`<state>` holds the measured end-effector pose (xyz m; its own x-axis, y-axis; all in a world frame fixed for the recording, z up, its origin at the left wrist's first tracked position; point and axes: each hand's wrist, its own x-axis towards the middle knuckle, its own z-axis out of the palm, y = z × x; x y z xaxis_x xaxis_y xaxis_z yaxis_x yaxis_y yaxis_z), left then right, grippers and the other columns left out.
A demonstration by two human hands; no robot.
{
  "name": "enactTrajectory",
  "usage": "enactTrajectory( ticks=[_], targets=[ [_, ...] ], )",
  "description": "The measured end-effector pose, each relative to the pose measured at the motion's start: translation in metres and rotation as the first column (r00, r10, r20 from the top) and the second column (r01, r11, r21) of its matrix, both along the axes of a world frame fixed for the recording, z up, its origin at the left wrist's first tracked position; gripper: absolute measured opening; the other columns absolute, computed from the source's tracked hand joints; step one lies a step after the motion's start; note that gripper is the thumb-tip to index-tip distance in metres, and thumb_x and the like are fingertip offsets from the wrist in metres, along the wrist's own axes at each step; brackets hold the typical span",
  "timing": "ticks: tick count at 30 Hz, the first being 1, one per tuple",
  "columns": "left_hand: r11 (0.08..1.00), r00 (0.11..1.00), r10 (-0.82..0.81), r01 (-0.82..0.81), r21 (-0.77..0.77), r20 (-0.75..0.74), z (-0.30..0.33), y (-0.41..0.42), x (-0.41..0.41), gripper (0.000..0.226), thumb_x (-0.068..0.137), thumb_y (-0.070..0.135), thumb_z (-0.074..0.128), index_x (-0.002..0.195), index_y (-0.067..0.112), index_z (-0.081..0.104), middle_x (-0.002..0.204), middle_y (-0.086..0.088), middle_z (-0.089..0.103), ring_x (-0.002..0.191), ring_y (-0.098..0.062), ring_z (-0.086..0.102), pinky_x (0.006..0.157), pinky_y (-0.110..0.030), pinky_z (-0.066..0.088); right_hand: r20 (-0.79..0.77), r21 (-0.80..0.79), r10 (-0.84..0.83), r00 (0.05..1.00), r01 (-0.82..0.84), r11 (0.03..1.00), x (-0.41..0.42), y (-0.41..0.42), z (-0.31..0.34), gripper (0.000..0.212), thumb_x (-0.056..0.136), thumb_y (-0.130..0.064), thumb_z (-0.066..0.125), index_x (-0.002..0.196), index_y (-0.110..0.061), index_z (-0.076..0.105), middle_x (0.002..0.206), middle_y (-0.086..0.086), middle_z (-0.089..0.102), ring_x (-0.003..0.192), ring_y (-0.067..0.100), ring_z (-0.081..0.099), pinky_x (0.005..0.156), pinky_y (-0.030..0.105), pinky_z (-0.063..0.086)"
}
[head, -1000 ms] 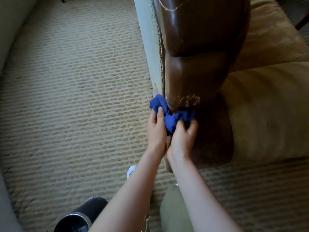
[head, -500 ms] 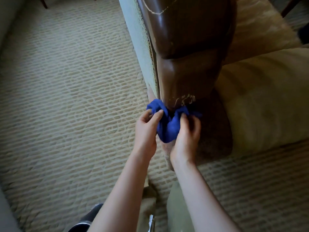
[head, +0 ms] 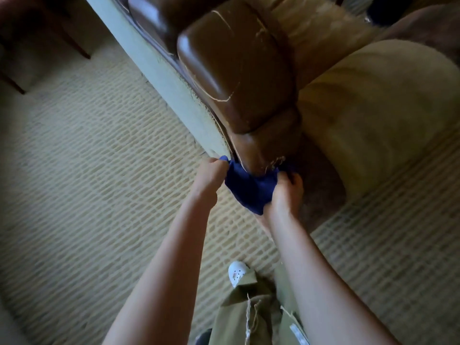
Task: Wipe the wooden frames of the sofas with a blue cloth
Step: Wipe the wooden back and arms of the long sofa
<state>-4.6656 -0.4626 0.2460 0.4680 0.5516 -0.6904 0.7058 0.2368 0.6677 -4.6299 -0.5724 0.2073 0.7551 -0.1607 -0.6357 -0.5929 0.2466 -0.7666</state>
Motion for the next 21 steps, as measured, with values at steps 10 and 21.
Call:
enactTrajectory(
  ticks=[10, 21],
  targets=[
    [0.827, 0.875, -0.429, 0.48, 0.291, -0.224, 0.051, -0.004, 0.02, 0.022, 0.081, 0.001, 0.046, 0.092, -0.003, 0.065, 0.082, -0.012, 0.06, 0.073, -0.021, 0.051, 0.059, -0.028, 0.039, 0.292, -0.024, -0.007, 0.956, 0.014, 1.0, 0.023, -0.009, 0.073, 0.014, 0.088, -0.003, 0.056, 0.095, -0.015, 0.059, 0.094, -0.003, 0.062, 0.086, 0.011, 0.058, 0.075, 0.018, 0.046],
    [0.056, 0.186, -0.825, 0.967, 0.25, -0.534, 0.088, 0.01, 0.026, 0.031, 0.095, 0.007, 0.039, 0.116, -0.002, 0.059, 0.125, -0.019, 0.057, 0.115, -0.032, 0.054, 0.093, -0.036, 0.043, 0.031, -0.06, -0.159, 0.987, 0.161, 0.985, 0.008, 0.022, 0.021, 0.038, 0.101, -0.016, 0.038, 0.136, -0.004, 0.045, 0.14, 0.016, 0.045, 0.127, 0.027, 0.046, 0.106, 0.031, 0.035]
  ],
)
